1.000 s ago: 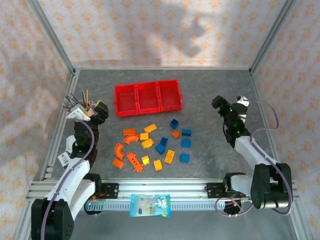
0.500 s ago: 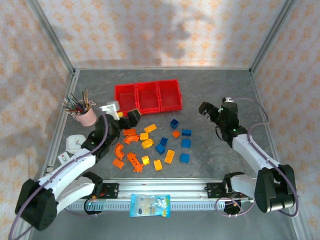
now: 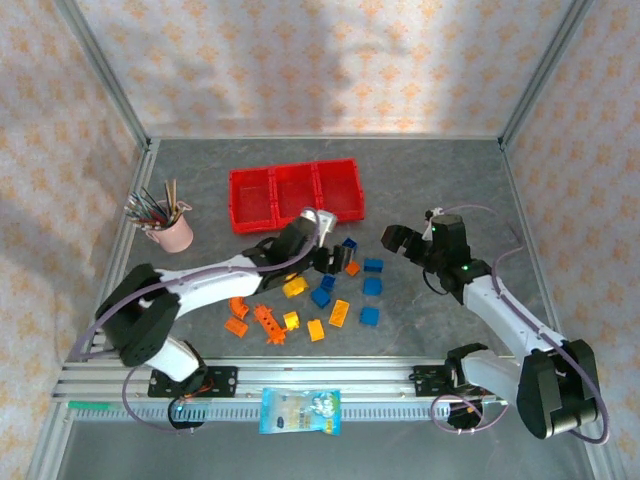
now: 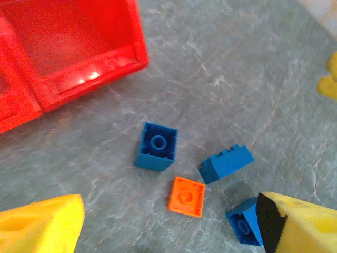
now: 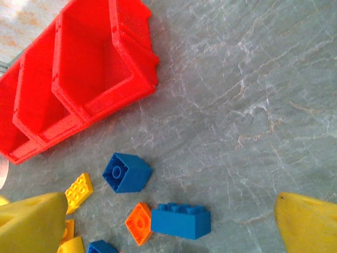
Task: Sort the legos into containers by color
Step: Pick up the lego from the center of the table.
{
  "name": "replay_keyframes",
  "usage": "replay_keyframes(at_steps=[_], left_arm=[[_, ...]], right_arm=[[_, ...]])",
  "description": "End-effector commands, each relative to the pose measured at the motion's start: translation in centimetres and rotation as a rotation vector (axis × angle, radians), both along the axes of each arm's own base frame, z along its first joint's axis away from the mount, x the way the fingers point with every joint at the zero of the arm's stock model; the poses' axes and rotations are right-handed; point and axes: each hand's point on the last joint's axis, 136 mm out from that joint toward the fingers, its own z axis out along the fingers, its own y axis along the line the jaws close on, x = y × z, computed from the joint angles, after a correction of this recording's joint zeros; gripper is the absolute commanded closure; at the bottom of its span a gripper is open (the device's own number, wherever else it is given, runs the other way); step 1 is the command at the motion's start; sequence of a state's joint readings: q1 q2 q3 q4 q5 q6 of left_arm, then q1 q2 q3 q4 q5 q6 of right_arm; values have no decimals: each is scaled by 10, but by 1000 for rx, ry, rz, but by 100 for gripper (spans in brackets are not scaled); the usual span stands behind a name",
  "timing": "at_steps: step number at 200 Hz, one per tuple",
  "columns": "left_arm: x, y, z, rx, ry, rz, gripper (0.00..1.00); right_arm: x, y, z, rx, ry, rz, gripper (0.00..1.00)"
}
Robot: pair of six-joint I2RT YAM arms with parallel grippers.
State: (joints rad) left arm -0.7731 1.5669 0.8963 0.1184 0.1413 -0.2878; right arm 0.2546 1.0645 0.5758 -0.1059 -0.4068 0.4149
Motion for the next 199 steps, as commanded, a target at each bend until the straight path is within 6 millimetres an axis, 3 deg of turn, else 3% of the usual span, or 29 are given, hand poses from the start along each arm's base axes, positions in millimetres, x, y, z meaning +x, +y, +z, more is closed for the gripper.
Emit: replay_keyframes(at_steps=[1, 63, 81, 84, 93, 199], left_arm=[[6, -10, -18, 142, 0, -53, 16], [35, -24, -55, 281, 23, -42, 22], [42, -26, -56, 307, 15, -33, 24], [43, -24, -68, 329, 27, -28, 25], [48, -22, -72, 347, 23, -14, 26], [61, -32, -83, 354, 5, -11, 47]], right_arm=[[-9, 1, -4, -7, 21, 28, 0], [-6, -14, 1, 1, 41, -21, 0], [-4, -16, 3, 4, 38, -22, 0], [-4, -15, 3, 4, 37, -21, 0], [-4, -16, 3, 7, 35, -20, 0], [-4, -13, 3, 11, 18, 3, 0]])
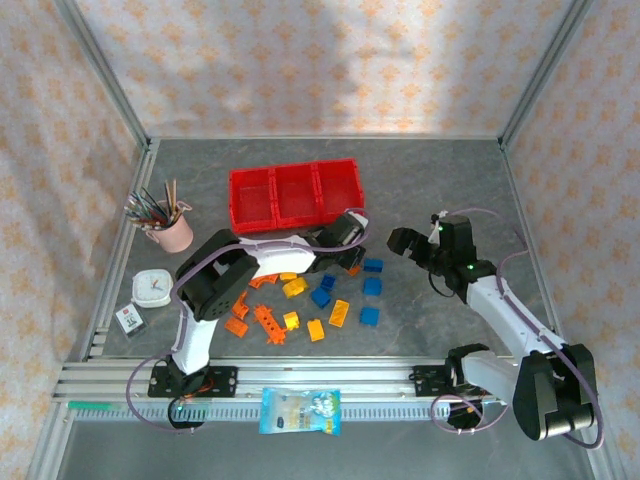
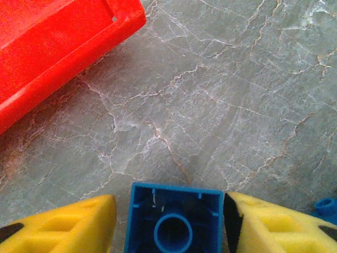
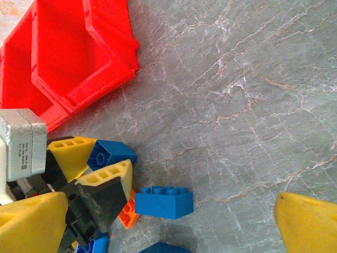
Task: Sort the legos into containers by color
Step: Pick up the lego from the center of the table, then place the lego in the container.
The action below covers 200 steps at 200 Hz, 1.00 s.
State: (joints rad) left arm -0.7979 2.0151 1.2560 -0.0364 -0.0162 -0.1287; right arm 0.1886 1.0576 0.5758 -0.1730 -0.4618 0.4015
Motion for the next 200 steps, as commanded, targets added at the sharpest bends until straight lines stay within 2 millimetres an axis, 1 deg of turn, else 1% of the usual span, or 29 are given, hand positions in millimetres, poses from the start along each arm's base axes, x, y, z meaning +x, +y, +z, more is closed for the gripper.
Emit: replay_keyframes(at_steps=[1, 23, 41, 71, 75, 76, 79, 98, 122, 146, 161, 181, 189, 200], left_arm=[[6, 1, 3, 10, -22, 4, 48], [6, 2, 6, 2, -28, 10, 56], [6, 3, 13, -10, -34, 16, 65], [2, 8, 34, -63, -63, 37, 70], [1, 9, 32, -64, -58, 43, 70], [1, 9, 38, -75, -67, 45, 70], [0, 10, 46, -89, -77, 49, 70], [-5, 19, 64, -139, -97, 82, 71], [-11, 43, 87, -181, -126, 169, 73], [-12, 75, 111, -244, -145, 293, 75], [-9, 100, 131, -294, -164, 387, 77], [-4, 136, 155, -331, -211, 502, 78], [-1, 149, 163, -333, -233, 540, 78], [5, 167, 168, -326, -253, 597, 78]], right_arm=[[3, 1, 12, -2, -43, 19, 0], [4, 2, 15, -5, -53, 29, 0], [4, 3, 18, -6, -62, 42, 0], [5, 5, 25, -10, -79, 62, 0], [6, 6, 26, -10, -81, 66, 0], [5, 6, 26, -9, -81, 65, 0], [5, 6, 27, -8, -82, 69, 0], [6, 12, 33, -8, -94, 97, 0], [5, 25, 43, -3, -113, 136, 0], [6, 46, 51, 14, -127, 190, 0], [7, 60, 54, 23, -140, 221, 0], [8, 82, 59, 29, -160, 268, 0], [8, 92, 60, 34, -170, 288, 0], [8, 107, 63, 34, -184, 317, 0]])
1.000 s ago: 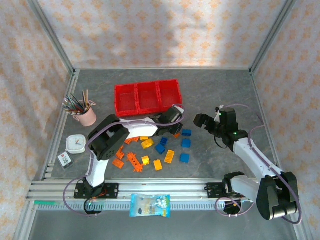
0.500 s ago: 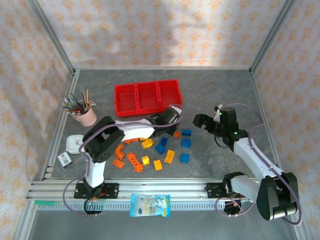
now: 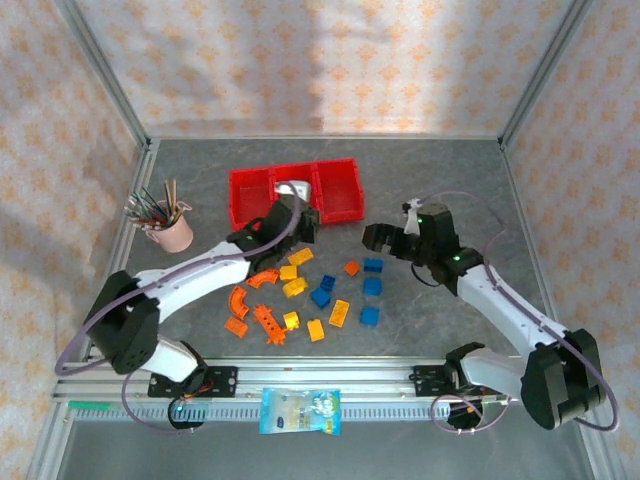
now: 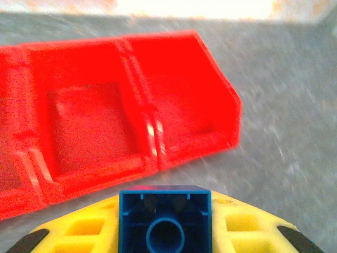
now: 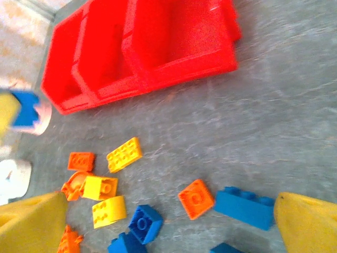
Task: Sort the legos into containers by color
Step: Place the lego in the container.
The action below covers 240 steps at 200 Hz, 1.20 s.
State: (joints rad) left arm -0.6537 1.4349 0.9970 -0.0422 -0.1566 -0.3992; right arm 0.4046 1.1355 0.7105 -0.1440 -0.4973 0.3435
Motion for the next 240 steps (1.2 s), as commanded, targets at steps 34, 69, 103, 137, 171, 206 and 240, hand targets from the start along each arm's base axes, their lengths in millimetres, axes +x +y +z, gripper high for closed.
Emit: replay_keyframes(at_steps=[34, 69, 103, 137, 171, 206, 240], left_arm=[[33, 95, 0, 6, 23, 333, 80], [67, 123, -14, -16, 40, 401, 80], [99, 143, -35, -18, 71, 439, 80], [125, 155, -53, 19, 91, 458, 80], [146, 154, -72, 1, 125, 437, 77], [158, 157, -97, 43, 161, 449, 69], [161, 159, -100, 51, 165, 462, 57]], right_arm=[[12, 64, 26, 54, -125, 93, 0], [20, 92, 35, 94, -175, 137, 0], [33, 104, 34, 96, -196, 136, 0], [42, 108, 32, 78, -197, 136, 0], [49, 110, 28, 51, -194, 131, 0], [55, 112, 27, 39, -193, 130, 0], [57, 112, 31, 31, -206, 133, 0]])
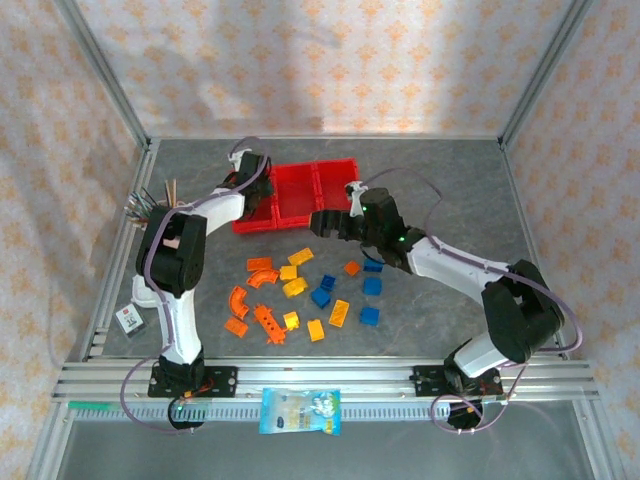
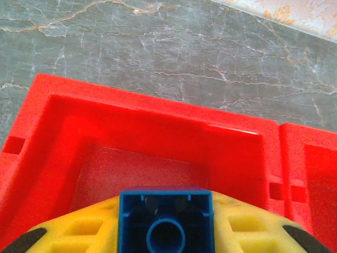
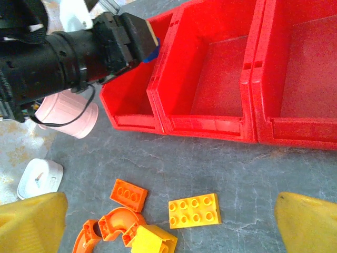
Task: Sort the legos into containers by color
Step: Place the lego in the container, then pick up the lego from the center of the table.
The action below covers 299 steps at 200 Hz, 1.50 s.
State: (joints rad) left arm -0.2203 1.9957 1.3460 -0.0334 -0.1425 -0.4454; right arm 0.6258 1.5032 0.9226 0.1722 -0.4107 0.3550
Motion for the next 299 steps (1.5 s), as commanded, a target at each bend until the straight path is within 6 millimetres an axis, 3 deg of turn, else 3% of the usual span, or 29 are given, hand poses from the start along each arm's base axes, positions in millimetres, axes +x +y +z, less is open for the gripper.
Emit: replay_keyframes(at_steps=[1, 21, 63, 79, 81, 89, 131, 180, 212, 218, 249, 299], left_arm=[[7, 5, 10, 17, -22, 13, 57], [7, 7, 15, 32, -20, 15, 51], [3, 8, 36, 33, -29, 15, 48], [-2, 3, 44, 1, -43, -1, 47], [-3, 2, 56, -9, -66, -5, 47], [-7, -1, 65, -34, -82, -18, 47], [-38, -28, 90, -114, -115, -81, 45], [-89, -108, 100, -186, -99, -256, 42], [-123, -161, 88, -225, -42, -366, 41], [-130, -171, 84, -221, -30, -391, 40], [-162, -222, 64, -272, 49, -475, 38], [-190, -291, 42, -266, 121, -558, 31]], right_arm=[[9, 1, 15, -10, -53, -9, 0], [12, -2, 17, -31, -56, -15, 0], [16, -16, 29, -6, -60, -33, 0], [18, -28, 31, -5, -51, -62, 0], [18, -30, 31, -4, -47, -68, 0], [19, -37, 30, -6, -33, -87, 0], [11, -74, 14, -48, 28, -172, 0], [-13, -114, -10, -119, 129, -280, 0], [-30, -140, -29, -168, 198, -351, 0], [-35, -144, -22, -155, 186, -362, 0], [-52, -167, -31, -169, 234, -435, 0], [-72, -198, -48, -133, 314, -544, 0]])
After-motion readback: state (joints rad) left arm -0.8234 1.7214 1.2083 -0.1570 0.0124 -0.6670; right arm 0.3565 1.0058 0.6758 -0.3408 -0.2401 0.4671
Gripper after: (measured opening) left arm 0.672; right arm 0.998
